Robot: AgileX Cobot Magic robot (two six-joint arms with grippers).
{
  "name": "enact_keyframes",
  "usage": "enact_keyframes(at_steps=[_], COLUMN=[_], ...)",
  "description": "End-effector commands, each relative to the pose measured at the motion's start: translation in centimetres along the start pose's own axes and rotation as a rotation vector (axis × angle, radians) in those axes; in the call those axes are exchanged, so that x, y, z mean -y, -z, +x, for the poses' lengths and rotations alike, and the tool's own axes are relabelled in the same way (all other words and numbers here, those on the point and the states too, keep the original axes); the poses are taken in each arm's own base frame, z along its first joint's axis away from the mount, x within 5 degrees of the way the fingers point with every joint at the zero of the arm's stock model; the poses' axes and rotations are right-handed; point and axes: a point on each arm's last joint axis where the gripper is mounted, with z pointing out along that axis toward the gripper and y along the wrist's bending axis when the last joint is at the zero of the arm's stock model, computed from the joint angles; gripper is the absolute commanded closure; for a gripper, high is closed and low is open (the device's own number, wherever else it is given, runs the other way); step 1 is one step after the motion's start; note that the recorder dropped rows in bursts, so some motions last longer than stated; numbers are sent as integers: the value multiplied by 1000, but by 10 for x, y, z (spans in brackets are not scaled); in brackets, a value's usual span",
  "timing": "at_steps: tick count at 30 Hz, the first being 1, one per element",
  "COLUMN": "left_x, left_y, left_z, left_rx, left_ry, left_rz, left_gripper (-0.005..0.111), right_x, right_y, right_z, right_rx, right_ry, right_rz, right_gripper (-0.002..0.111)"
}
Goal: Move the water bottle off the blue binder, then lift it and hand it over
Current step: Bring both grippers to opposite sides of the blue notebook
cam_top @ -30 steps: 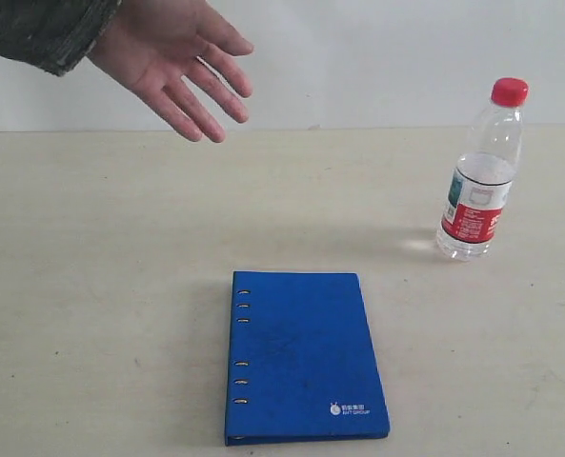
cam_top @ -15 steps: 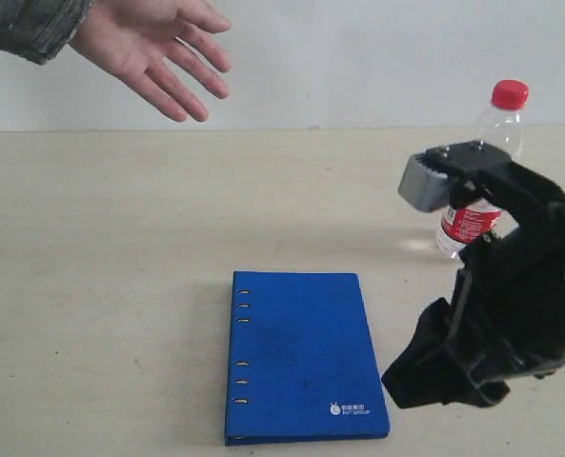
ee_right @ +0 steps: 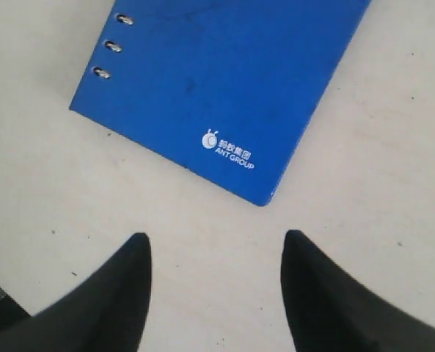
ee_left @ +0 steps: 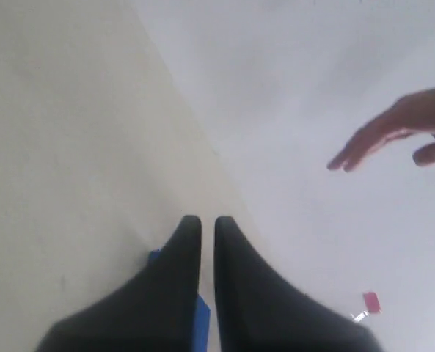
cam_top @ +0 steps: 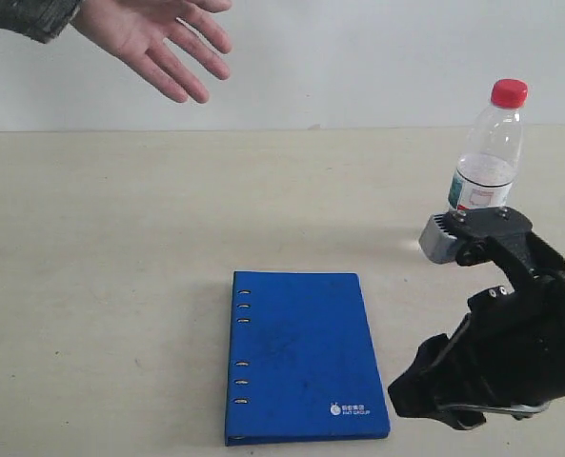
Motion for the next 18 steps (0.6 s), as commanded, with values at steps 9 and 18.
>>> enact_keyframes(at_steps=[9,18], left_x=[-5,-11], left_y=[-25,-63], left_z=[12,6], left_rx=[-314,-445], left_ry=[-173,-300], left_rz=[-107,-112], left_gripper=[88,63], right_x=[16,11], right_y=[-49,-37], right_z=[-1,-29], right_rx=[-157,-24], right_ry=[-119,-86], right_rz=[-8,4], right_gripper=[60,60])
